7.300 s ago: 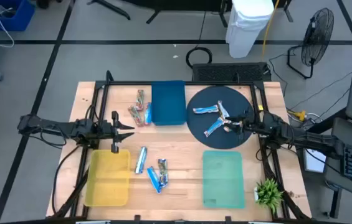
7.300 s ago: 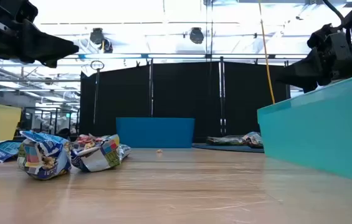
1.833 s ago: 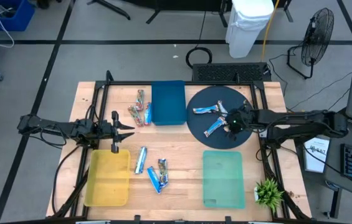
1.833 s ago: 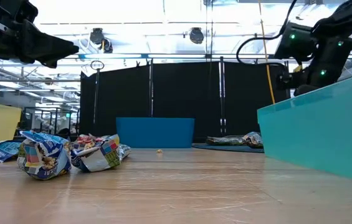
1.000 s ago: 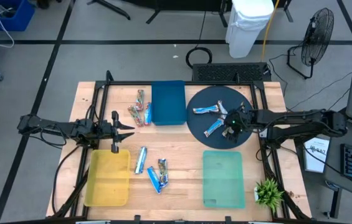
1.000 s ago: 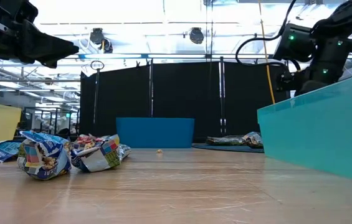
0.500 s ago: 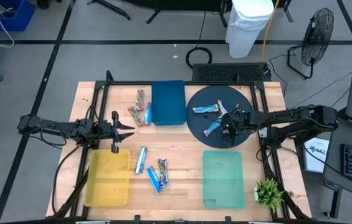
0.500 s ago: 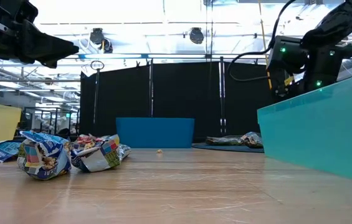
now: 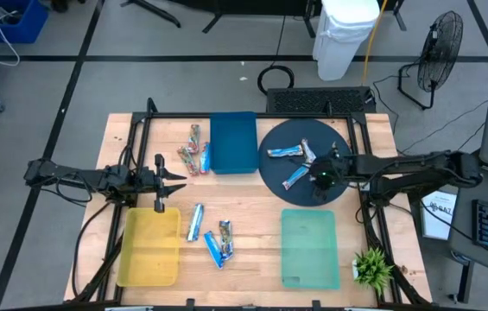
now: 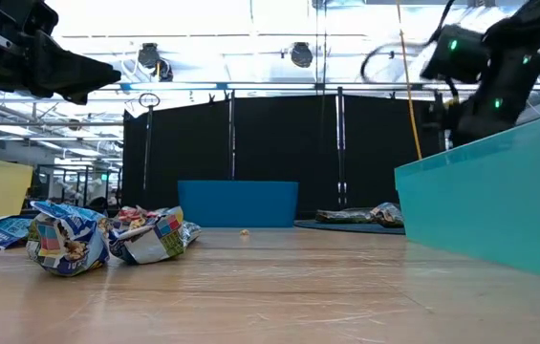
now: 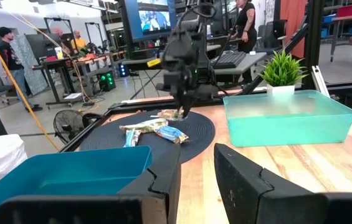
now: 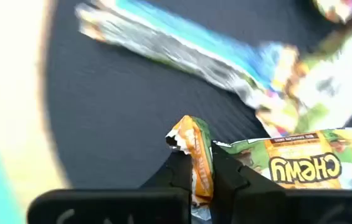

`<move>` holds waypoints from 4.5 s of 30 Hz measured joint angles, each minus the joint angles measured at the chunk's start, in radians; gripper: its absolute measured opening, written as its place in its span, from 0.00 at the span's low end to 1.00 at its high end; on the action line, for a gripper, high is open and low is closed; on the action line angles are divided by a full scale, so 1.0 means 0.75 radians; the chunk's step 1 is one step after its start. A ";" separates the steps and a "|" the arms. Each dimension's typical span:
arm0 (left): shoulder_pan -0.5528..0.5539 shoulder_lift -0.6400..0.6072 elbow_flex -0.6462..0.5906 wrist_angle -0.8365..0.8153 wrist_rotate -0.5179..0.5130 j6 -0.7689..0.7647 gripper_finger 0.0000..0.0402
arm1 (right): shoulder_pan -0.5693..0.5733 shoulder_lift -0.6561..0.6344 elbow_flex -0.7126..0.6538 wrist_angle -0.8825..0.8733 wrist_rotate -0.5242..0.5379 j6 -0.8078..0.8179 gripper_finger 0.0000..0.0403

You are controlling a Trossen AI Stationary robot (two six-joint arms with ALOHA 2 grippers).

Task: Pick and place Granola Bars by type
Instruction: Put the yellow granola bar into the green bin

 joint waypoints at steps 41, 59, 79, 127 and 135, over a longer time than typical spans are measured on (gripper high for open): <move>0.000 0.001 0.000 0.000 0.000 0.000 0.25 | 0.899 0.273 0.022 0.774 -0.133 0.448 0.19; 0.000 0.001 0.000 0.000 0.000 0.000 0.25 | 0.743 0.003 0.022 0.984 0.237 -0.088 0.41; 0.000 0.001 0.000 0.000 0.000 0.000 0.25 | -0.326 -0.052 0.034 0.104 0.313 0.236 0.52; 0.000 0.000 0.000 0.000 0.000 0.000 0.25 | -0.122 -0.060 -0.231 0.838 0.033 -0.157 0.01; 0.000 0.001 0.000 -0.001 0.000 0.000 0.25 | 0.131 -0.260 -0.231 0.971 -0.303 -0.281 0.00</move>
